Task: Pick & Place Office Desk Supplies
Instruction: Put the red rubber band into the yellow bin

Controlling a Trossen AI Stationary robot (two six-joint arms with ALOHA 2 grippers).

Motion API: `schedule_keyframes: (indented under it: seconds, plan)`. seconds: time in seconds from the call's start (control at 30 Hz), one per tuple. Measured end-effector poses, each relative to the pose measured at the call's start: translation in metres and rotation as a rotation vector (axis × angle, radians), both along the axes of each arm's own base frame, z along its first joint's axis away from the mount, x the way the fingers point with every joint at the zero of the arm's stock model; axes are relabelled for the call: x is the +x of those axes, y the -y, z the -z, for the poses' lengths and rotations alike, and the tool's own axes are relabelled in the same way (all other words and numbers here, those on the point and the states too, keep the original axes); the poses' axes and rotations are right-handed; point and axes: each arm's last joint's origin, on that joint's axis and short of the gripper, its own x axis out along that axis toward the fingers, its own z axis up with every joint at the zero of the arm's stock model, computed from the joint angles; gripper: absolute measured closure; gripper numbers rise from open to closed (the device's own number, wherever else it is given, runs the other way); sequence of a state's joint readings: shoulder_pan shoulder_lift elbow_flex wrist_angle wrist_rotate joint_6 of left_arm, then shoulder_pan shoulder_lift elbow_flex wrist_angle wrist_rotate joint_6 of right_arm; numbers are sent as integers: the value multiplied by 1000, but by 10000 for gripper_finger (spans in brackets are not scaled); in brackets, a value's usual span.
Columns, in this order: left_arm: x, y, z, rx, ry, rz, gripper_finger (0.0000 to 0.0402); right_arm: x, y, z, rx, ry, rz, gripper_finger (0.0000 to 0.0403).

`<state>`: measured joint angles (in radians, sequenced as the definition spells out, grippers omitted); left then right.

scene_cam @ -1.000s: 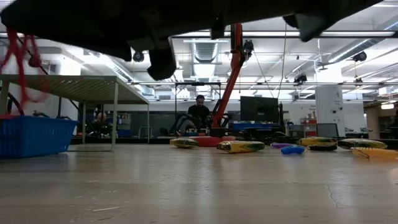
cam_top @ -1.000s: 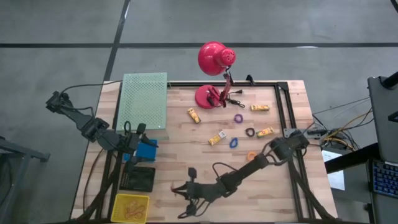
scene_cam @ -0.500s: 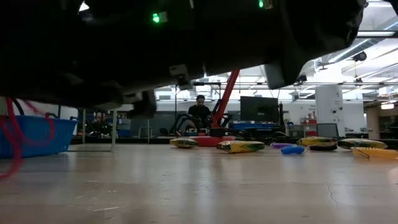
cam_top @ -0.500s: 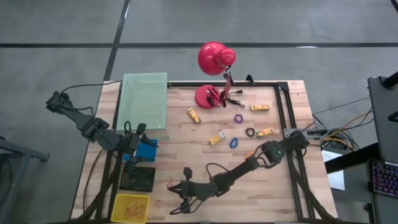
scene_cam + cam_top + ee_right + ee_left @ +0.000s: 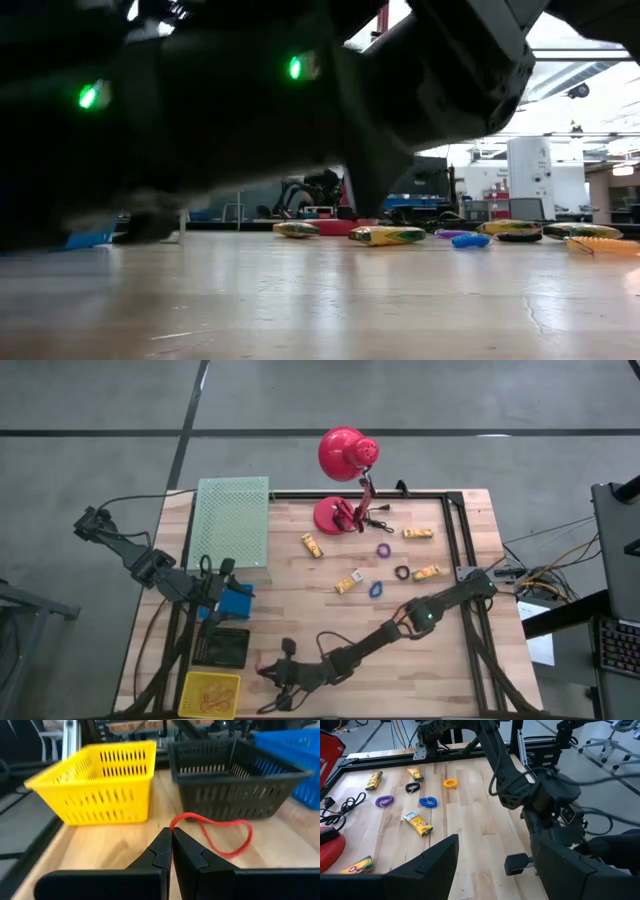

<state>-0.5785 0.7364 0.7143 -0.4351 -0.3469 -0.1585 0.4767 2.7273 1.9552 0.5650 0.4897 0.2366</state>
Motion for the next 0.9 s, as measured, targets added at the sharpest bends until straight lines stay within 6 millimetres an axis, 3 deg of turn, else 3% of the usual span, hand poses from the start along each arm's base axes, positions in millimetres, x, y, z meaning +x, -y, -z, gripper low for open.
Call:
schedule_keyframes:
  seconds: [0.37, 0.53, 0.9]
  plan:
    - [0, 0, 1, 8, -13, 0, 149, 1, -1, -3, 9, 2, 7, 389]
    - [0, 0, 1, 8, -12, 0, 149, 2, 2, -3, 151, 6, 34, 359]
    - [0, 0, 1, 8, -12, 0, 149, 3, 3, -4, 129, 2, 12, 302]
